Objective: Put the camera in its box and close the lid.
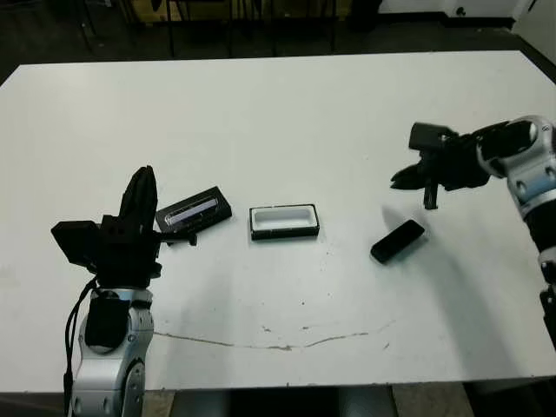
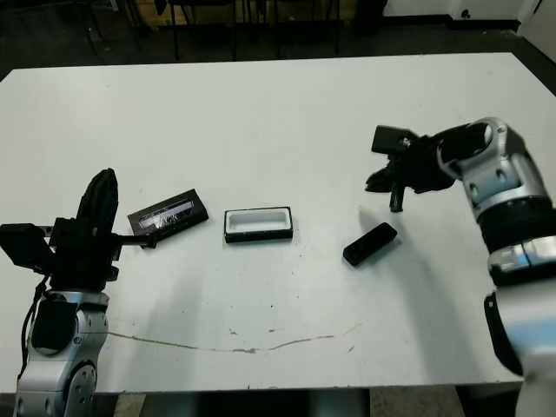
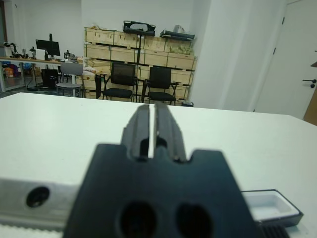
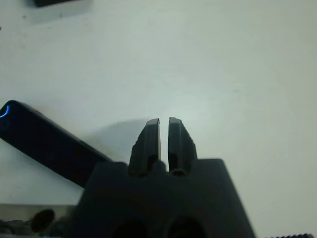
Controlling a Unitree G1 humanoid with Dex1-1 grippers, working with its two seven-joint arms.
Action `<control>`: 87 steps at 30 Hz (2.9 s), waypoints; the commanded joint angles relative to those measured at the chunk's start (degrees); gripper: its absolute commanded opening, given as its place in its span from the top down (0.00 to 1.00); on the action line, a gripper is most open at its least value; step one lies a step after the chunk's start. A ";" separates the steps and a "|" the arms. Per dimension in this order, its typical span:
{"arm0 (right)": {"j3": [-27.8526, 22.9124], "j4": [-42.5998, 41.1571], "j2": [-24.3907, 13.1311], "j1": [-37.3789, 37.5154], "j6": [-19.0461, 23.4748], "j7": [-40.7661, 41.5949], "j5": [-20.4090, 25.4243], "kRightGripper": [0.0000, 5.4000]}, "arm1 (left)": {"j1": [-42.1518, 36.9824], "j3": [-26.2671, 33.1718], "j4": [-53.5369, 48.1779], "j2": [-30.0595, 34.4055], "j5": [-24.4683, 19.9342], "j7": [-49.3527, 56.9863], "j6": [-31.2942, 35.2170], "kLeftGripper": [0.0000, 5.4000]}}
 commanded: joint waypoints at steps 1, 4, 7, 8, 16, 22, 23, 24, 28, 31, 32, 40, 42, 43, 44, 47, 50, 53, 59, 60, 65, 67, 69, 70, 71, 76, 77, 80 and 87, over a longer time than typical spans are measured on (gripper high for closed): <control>-0.19 -0.93 -0.41 2.43 -0.61 1.49 0.89 1.00 | 0.69 0.05 0.87 0.63 0.69 -0.22 -0.27 1.00; 0.10 -1.42 -0.44 3.56 -1.44 1.55 0.62 1.00 | 0.67 0.09 1.00 0.67 0.28 -0.44 -0.30 1.00; -0.02 -2.34 -0.42 4.73 -1.45 1.41 0.71 1.00 | 0.75 0.10 0.56 0.45 -0.01 -0.21 0.52 1.00; -0.19 -2.23 -0.32 5.09 -2.26 1.58 1.06 1.00 | 0.80 0.10 0.44 0.38 -0.14 -0.14 0.75 1.00; 0.80 -3.67 -0.80 6.38 -0.42 2.03 0.11 1.00 | 1.10 -0.15 0.21 0.33 0.41 0.23 0.69 1.00; 1.33 -3.53 -2.19 6.28 -1.10 3.53 -0.71 1.00 | 1.24 -0.04 0.16 0.35 -0.16 0.07 0.77 1.00; 1.37 -3.59 -2.41 6.20 -0.43 4.06 -0.70 1.00 | 1.24 -0.03 0.25 0.46 0.14 0.12 0.59 1.00; 1.25 -3.56 -2.59 6.28 -0.15 4.46 -0.52 1.00 | 1.22 -0.01 0.27 0.48 0.20 0.15 0.61 1.00; 0.70 -5.82 -3.87 7.25 1.60 6.60 0.44 1.00 | 1.19 0.09 0.32 0.44 -0.48 -0.15 0.84 1.00; 0.29 -8.41 -4.72 8.27 4.53 7.42 0.88 1.00 | 1.25 -0.01 0.11 0.46 -0.16 0.12 1.18 1.00; 0.28 -9.26 -5.03 8.60 4.89 7.33 0.82 1.00 | 1.24 -0.05 0.07 0.39 -0.04 0.26 1.23 1.00; -1.20 -15.70 -7.26 12.45 6.20 6.66 2.44 1.00 | 1.15 -0.09 0.25 0.03 -0.36 0.26 0.85 1.00; -1.20 -20.29 -8.30 14.03 9.14 6.43 2.18 1.00 | 1.15 -0.03 0.33 0.02 -0.29 0.30 0.69 1.00; -1.51 -22.56 -8.79 15.04 10.72 6.22 2.42 1.00 | 1.16 -0.05 0.37 0.07 -0.03 0.36 0.57 1.00; -1.76 -24.65 -9.26 15.93 12.27 6.03 2.60 1.00 | 1.19 -0.10 0.35 0.17 0.41 0.49 0.54 1.00; -2.40 -28.12 -10.33 18.10 14.96 6.56 4.01 1.00 | 1.32 -0.14 0.23 0.10 0.80 0.68 0.58 1.00; -2.67 -28.97 -10.89 19.90 14.32 6.49 5.46 1.00 | 1.44 -0.30 -0.12 0.08 1.30 1.06 0.82 1.00; -3.53 -31.40 -12.14 22.24 14.17 5.82 6.45 1.00 | 1.25 -0.20 0.22 0.35 1.36 0.80 0.28 1.00; -5.42 -31.78 -13.62 24.86 11.03 6.31 9.49 1.00 | 1.06 0.04 0.09 0.38 0.33 0.54 0.86 1.00; -5.58 -32.17 -13.82 25.07 10.74 6.19 9.61 1.00 | 0.99 0.04 0.21 0.40 0.23 0.47 0.73 1.00; -8.38 -31.81 -12.04 27.90 8.79 -1.96 8.97 1.00 | 0.84 0.09 0.62 0.41 0.08 0.27 0.28 1.00; -11.35 -32.94 -10.23 30.47 8.43 -8.57 9.30 1.00 | 0.90 0.17 0.73 0.29 -0.13 0.23 0.17 1.00; -13.79 -34.79 -8.91 32.53 8.24 -14.79 8.72 1.00 | 0.97 0.16 0.67 0.26 -0.05 0.33 0.16 1.00; -14.61 -35.07 -8.47 33.14 7.47 -17.07 8.50 1.00 | 0.98 0.14 0.62 0.26 0.08 0.44 0.23 1.00; -15.42 -35.01 -7.95 33.61 6.49 -19.37 8.32 1.00 | 1.01 0.14 0.58 0.27 0.23 0.55 0.27 1.00; -21.16 -33.93 -5.23 34.29 3.37 -25.24 13.14 1.00 | 1.32 0.12 0.38 0.20 0.53 0.79 0.35 1.00; -22.54 -35.11 -5.24 34.17 4.79 -24.87 15.10 1.00 | 1.45 0.11 0.35 0.32 0.72 0.73 0.15 1.00; -27.06 -37.67 -4.74 33.88 8.30 -22.34 23.54 1.00 | 1.89 0.09 -0.07 0.30 0.67 0.64 0.19 1.00; -33.17 -43.72 -6.99 34.32 19.34 -17.97 38.50 1.00 | 3.13 -0.32 -1.15 -0.03 0.45 0.68 0.28 1.00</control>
